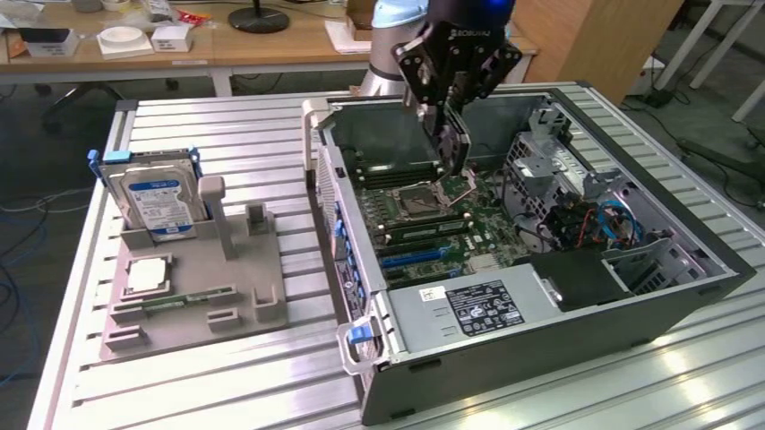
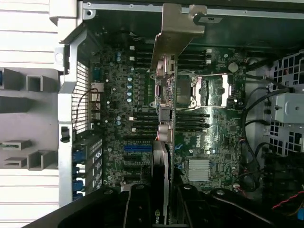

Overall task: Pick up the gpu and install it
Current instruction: 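Pick up the gpu and move the gpu toward the slot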

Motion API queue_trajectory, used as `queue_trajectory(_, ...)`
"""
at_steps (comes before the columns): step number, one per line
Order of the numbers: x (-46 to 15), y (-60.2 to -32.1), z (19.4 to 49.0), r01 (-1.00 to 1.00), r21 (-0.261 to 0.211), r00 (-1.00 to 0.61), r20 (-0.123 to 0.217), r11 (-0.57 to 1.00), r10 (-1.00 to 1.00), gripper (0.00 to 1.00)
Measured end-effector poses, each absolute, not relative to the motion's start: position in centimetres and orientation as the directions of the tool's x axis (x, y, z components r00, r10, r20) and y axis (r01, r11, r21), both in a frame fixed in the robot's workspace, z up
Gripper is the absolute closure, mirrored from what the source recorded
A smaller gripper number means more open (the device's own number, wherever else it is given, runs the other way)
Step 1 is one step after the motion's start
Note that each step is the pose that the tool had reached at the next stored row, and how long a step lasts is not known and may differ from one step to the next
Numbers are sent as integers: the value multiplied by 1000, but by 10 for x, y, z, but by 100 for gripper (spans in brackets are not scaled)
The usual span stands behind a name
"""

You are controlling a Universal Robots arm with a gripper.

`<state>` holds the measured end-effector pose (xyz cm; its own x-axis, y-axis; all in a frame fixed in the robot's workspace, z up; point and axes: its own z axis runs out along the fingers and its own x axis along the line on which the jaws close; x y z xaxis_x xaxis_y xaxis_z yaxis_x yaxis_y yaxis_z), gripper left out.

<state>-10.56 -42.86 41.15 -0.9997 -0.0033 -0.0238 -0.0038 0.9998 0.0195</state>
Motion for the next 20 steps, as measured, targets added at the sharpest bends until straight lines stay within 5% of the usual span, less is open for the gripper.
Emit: queue_trajectory(20,-68,-429,409,15,19,-1000,-25,1000,15,73)
